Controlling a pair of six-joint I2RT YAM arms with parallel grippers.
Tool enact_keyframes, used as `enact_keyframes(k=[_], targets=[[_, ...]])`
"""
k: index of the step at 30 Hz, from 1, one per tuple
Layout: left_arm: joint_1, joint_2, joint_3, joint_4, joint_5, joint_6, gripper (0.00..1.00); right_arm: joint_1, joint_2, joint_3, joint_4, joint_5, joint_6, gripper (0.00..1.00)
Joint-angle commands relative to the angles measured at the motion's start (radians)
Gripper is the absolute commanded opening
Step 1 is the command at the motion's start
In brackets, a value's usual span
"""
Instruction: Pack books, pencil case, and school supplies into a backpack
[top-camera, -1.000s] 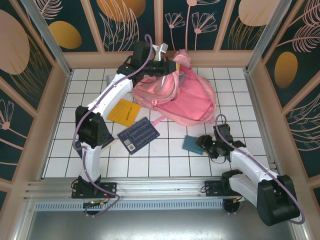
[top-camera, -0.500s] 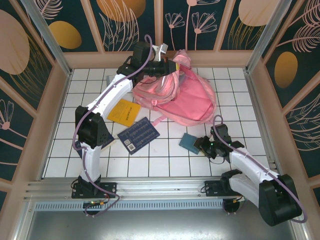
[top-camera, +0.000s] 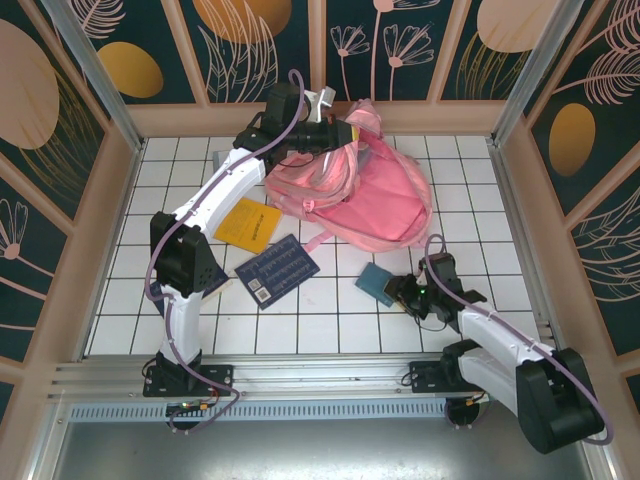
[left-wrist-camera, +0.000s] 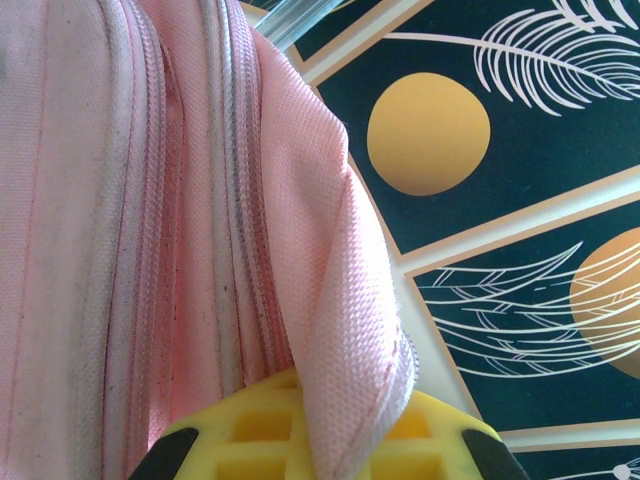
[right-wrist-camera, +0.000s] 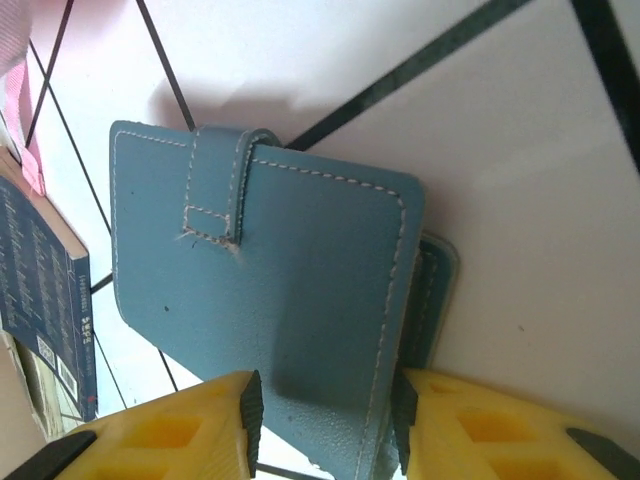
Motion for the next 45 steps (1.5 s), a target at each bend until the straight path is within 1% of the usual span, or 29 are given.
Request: enact_keyframes(k=[1, 4, 8, 10, 11, 14, 20, 23, 25, 31, 38, 42, 45], targets=[[0.003, -0.077, 0.004, 0.106, 0.032, -0.012, 0.00, 0.008, 0.042, -0.031, 0.105, -0.020, 0.028, 0.40], [0.003, -0.077, -0.002, 0.108, 0.030, -0.012, 0.00, 0.008, 0.069, -0.040, 0.156, -0.029, 0.042, 0.33], [0.003, -0.079, -0.009, 0.109, 0.031, -0.015, 0.00, 0.009, 0.102, -0.020, 0.169, -0.026, 0.033, 0.23], [0.003, -0.077, -0.011, 0.111, 0.032, -0.017, 0.00, 0.008, 0.112, -0.005, 0.166, -0.027, 0.026, 0.16], [0.003, -0.077, -0.011, 0.112, 0.034, -0.018, 0.00, 0.008, 0.115, 0.002, 0.161, -0.026, 0.023, 0.14], [0.003, -0.077, -0.011, 0.111, 0.035, -0.015, 0.00, 0.010, 0.111, 0.022, 0.145, -0.029, 0.018, 0.00], [0.003, -0.076, 0.010, 0.098, 0.039, -0.007, 0.00, 0.013, 0.059, 0.082, 0.047, -0.007, -0.005, 0.00], [0.004, -0.073, 0.050, 0.046, 0.032, 0.029, 0.00, 0.015, 0.005, 0.130, -0.025, 0.014, -0.011, 0.00], [0.004, -0.071, 0.077, 0.015, 0.024, 0.045, 0.00, 0.018, -0.034, 0.174, -0.075, 0.026, -0.020, 0.00], [0.021, -0.089, 0.078, 0.007, 0.010, 0.047, 0.00, 0.022, -0.099, 0.322, -0.206, 0.057, -0.053, 0.00], [0.041, -0.104, 0.090, -0.013, -0.015, 0.053, 0.00, 0.023, -0.112, 0.437, -0.209, 0.035, -0.064, 0.00], [0.043, -0.106, 0.106, -0.026, -0.012, 0.054, 0.00, 0.015, -0.083, 0.504, -0.201, 0.064, -0.084, 0.00], [0.043, -0.114, 0.103, -0.036, -0.027, 0.060, 0.00, 0.001, -0.047, 0.533, -0.157, 0.027, -0.077, 0.00]])
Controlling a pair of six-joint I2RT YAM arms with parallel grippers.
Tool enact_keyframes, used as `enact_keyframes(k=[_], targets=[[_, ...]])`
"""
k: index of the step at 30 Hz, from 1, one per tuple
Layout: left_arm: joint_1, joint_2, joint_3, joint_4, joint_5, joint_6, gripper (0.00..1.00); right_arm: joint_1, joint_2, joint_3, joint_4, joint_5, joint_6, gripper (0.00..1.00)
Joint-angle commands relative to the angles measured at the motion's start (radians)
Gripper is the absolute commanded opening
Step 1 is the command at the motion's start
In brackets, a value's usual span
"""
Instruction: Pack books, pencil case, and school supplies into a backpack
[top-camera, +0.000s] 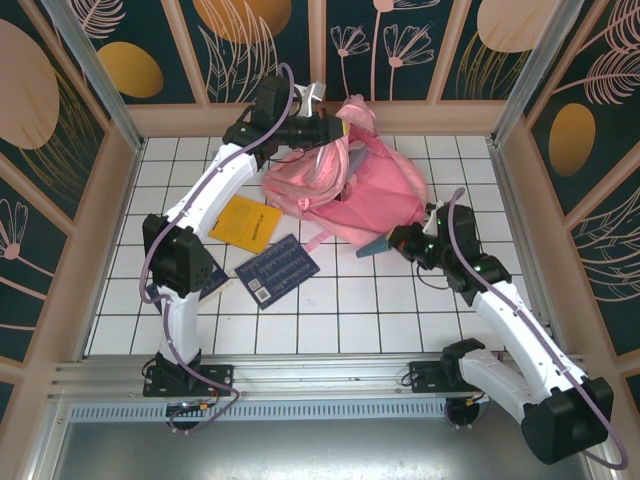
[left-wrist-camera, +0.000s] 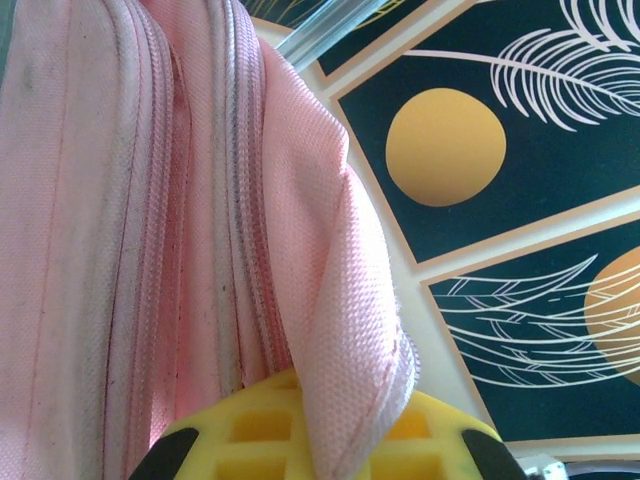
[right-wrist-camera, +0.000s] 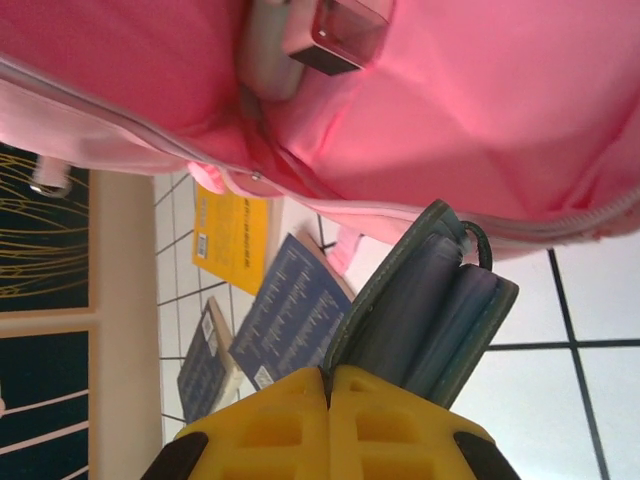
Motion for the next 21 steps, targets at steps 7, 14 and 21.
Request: enact_keyframes(k=[7, 14, 21], targets=[[0.010, -0.101, 0.057, 0.059, -0.006, 0.025, 0.00, -0.029, 0.106, 0.128, 0.146, 0.041, -0.004, 0.00], [0.010, -0.098, 0.058, 0.075, 0.003, 0.004, 0.00, -0.042, 0.313, 0.253, 0.333, 0.103, 0.080, 0.00], [0.010, -0.101, 0.034, 0.105, 0.019, -0.020, 0.00, -0.026, 0.569, 0.444, 0.440, 0.193, 0.160, 0.00]])
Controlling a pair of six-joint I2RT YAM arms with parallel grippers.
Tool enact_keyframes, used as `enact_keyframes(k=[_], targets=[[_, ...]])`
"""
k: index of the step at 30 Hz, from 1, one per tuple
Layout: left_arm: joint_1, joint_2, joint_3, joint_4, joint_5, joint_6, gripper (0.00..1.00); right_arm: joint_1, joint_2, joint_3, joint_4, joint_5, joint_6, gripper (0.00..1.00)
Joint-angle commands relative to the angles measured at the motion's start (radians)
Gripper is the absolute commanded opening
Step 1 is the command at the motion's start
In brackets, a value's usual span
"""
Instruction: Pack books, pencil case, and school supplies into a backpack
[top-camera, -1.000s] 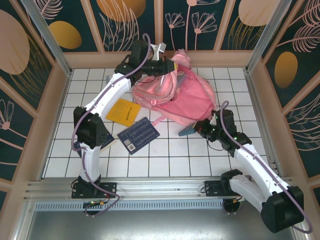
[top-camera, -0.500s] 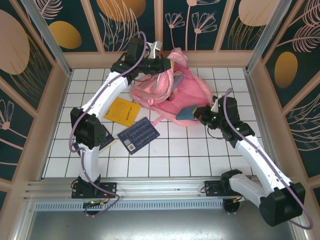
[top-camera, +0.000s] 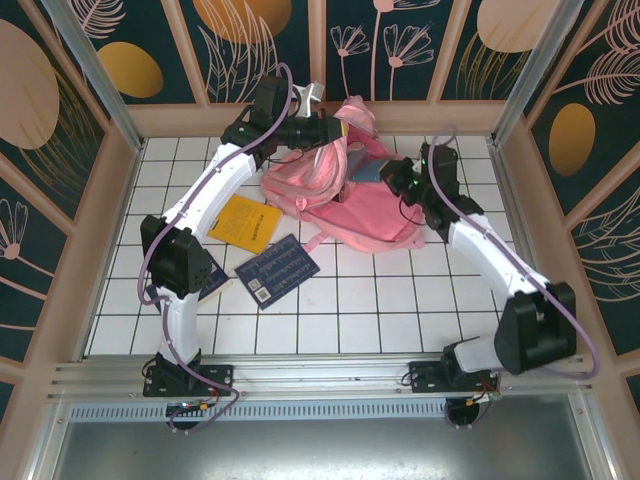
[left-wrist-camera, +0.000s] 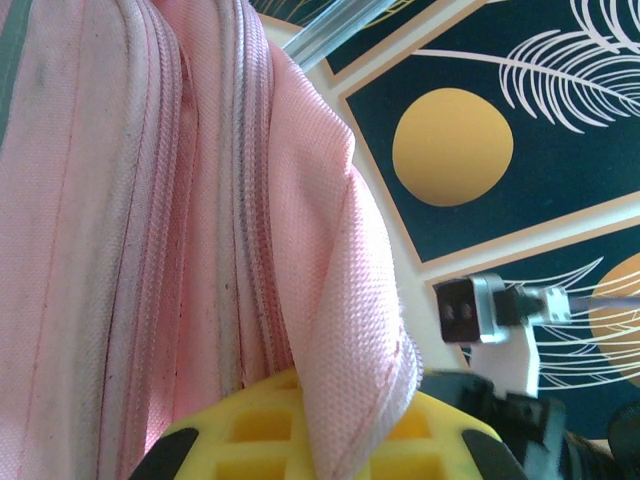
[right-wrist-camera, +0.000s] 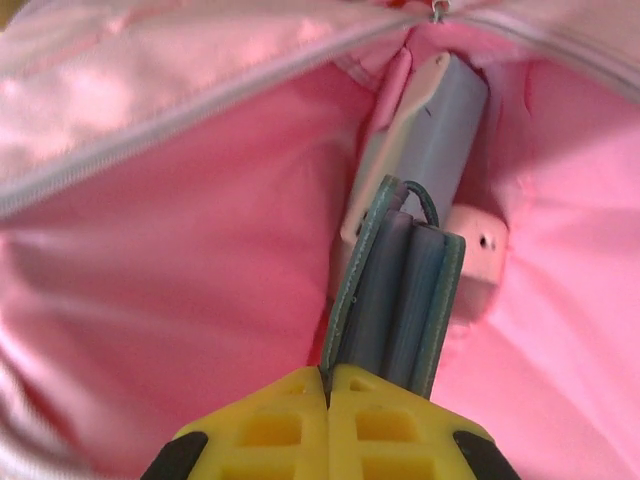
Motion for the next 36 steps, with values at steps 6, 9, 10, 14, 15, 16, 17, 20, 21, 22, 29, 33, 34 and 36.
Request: enact_keyframes(k=[6, 9, 10, 14, 15, 16, 17, 20, 21, 22, 29, 33, 34, 36], targets=[[0.009, -0.086, 0.030, 0.146, 0.039, -0.029, 0.00, 0.056, 0.283, 0.204, 0.220, 0.185, 0.081, 0.00], [0.010, -0.080, 0.027, 0.154, 0.043, -0.035, 0.00, 0.086, 0.421, 0.303, 0.244, 0.230, 0.092, 0.00], [0.010, -0.078, 0.027, 0.154, 0.043, -0.035, 0.00, 0.095, 0.466, 0.343, 0.230, 0.240, 0.096, 0.00], [0.010, -0.073, 0.022, 0.145, 0.038, -0.021, 0.00, 0.119, 0.680, 0.560, 0.121, 0.283, 0.100, 0.00], [0.010, -0.071, 0.021, 0.144, 0.040, -0.022, 0.00, 0.121, 0.721, 0.589, 0.137, 0.270, 0.106, 0.00], [0.010, -0.070, 0.020, 0.144, 0.041, -0.022, 0.00, 0.122, 0.753, 0.613, 0.154, 0.259, 0.107, 0.00], [0.010, -0.067, 0.019, 0.146, 0.041, -0.023, 0.00, 0.124, 0.791, 0.649, 0.153, 0.259, 0.103, 0.00], [0.010, -0.065, 0.018, 0.148, 0.034, -0.027, 0.00, 0.115, 0.886, 0.748, 0.128, 0.198, 0.100, 0.10], [0.010, -0.065, 0.018, 0.149, 0.034, -0.029, 0.00, 0.110, 0.905, 0.770, 0.123, 0.170, 0.099, 0.18], [0.010, -0.063, 0.016, 0.149, 0.033, -0.028, 0.00, 0.109, 0.911, 0.783, 0.116, 0.159, 0.095, 0.26], [0.010, -0.058, 0.024, 0.128, 0.017, -0.012, 0.00, 0.107, 0.777, 0.746, 0.075, 0.164, -0.095, 0.52], [0.010, -0.044, 0.032, 0.129, 0.018, -0.012, 0.00, 0.098, 0.614, 0.580, 0.078, 0.235, -0.143, 0.59], [0.010, -0.039, 0.034, 0.129, 0.018, -0.013, 0.00, 0.096, 0.572, 0.533, 0.087, 0.249, -0.147, 0.61], [0.009, -0.024, 0.040, 0.133, 0.020, -0.015, 0.00, 0.093, 0.471, 0.416, 0.108, 0.316, -0.161, 0.66]])
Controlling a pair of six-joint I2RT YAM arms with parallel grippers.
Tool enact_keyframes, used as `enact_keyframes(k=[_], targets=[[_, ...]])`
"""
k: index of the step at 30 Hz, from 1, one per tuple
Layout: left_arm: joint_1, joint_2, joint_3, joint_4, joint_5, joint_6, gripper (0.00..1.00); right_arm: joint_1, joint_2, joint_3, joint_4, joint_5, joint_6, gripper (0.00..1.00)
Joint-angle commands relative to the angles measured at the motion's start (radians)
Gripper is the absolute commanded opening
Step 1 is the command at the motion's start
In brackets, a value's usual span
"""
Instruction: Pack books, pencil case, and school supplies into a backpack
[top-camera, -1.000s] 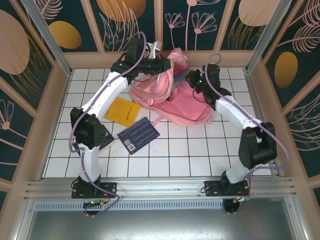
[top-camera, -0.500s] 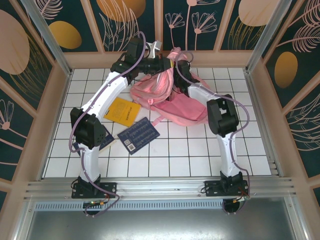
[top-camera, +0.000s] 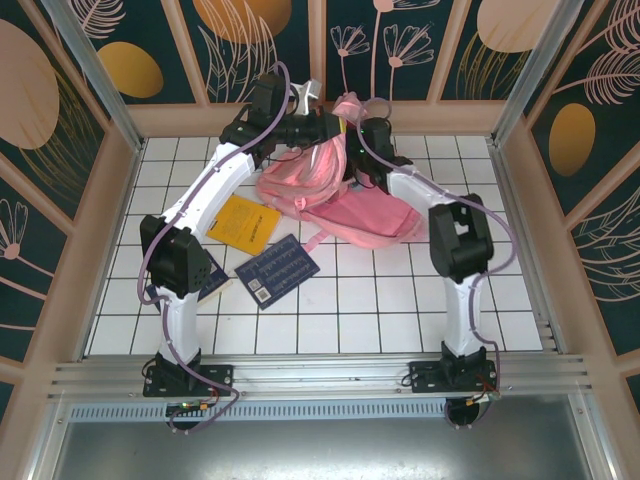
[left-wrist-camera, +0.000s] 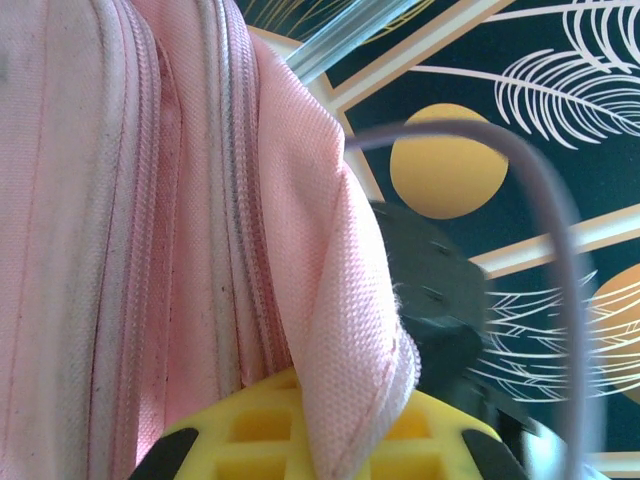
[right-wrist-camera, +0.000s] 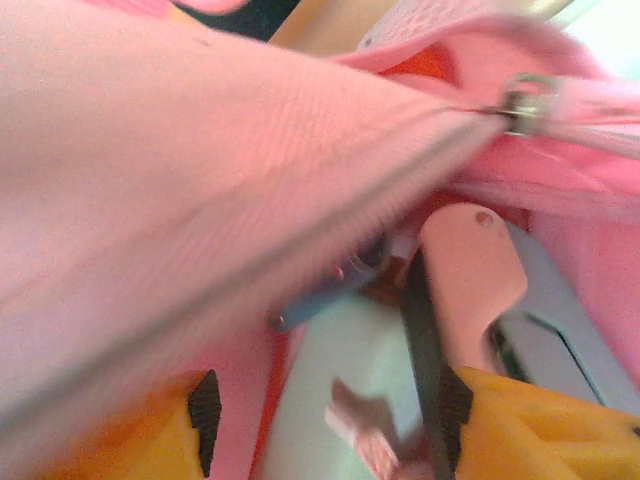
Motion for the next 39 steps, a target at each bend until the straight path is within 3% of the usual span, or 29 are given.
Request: enact_keyframes(k=[1, 5, 15, 23, 27, 32, 36, 39], targets=[[0.005, -0.019, 0.043, 0.112, 0.023, 0.001, 0.00, -0.008, -0.205, -0.136, 0.038, 0.108, -0.065, 0.67], [0.003, 0.014, 0.061, 0.127, 0.027, -0.014, 0.00, -0.017, -0.373, -0.331, 0.060, 0.171, -0.065, 0.74], [-0.112, 0.159, 0.193, 0.088, -0.006, 0.021, 0.00, -0.048, -0.710, -0.733, 0.014, 0.266, 0.049, 0.71], [-0.223, 0.257, 0.268, 0.108, 0.012, 0.029, 0.00, -0.043, -0.851, -1.005, 0.012, 0.183, 0.159, 0.66], [-0.277, 0.280, 0.280, 0.132, 0.038, 0.029, 0.00, 0.000, -0.907, -1.090, 0.057, 0.166, 0.178, 0.65], [-0.330, 0.277, 0.278, 0.093, 0.054, 0.067, 0.00, 0.117, -1.087, -1.122, 0.005, 0.324, 0.155, 0.63], [-0.323, 0.209, 0.271, -0.073, -0.096, 0.158, 0.39, 0.172, -1.224, -1.076, -0.141, 0.422, 0.119, 0.64], [-0.304, 0.099, 0.200, -0.183, -0.224, 0.230, 0.50, 0.238, -1.294, -1.008, -0.267, 0.522, 0.076, 0.65]])
